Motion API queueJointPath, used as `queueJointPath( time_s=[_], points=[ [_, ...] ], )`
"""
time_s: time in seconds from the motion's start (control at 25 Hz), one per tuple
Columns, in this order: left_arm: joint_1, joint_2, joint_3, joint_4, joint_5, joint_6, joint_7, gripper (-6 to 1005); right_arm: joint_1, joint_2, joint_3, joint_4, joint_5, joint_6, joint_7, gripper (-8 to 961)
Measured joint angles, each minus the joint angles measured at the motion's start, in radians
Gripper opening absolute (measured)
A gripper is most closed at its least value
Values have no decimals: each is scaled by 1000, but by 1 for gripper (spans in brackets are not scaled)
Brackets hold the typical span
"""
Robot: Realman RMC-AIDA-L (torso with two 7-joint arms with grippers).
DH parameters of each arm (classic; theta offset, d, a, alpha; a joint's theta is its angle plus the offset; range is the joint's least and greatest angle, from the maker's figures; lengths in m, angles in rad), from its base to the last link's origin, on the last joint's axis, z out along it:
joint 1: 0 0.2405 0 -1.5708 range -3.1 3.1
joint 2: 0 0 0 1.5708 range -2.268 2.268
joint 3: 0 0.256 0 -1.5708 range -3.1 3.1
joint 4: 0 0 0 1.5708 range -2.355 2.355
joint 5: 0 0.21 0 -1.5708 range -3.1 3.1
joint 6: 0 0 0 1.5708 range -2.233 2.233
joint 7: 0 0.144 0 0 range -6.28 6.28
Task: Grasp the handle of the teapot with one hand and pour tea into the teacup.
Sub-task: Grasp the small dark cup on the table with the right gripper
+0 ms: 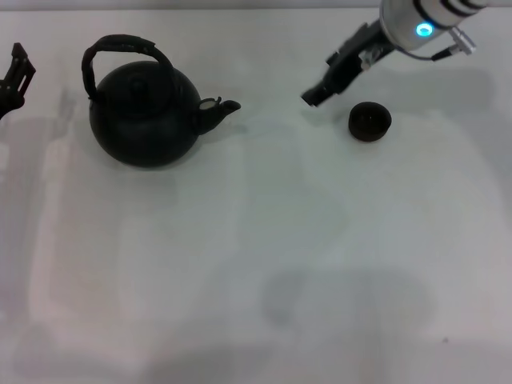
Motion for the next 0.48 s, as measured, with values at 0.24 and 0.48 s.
queueJointPath(
  time_s=[0.24, 0.48],
  points=[
    [-1, 0, 0, 0, 0, 0, 0, 888, -5, 11, 3, 4, -55, 6, 25, 801],
    [-1, 2, 0, 1, 0, 0, 0, 888, -12, 14, 2, 31, -68, 18, 27, 795]
  ],
)
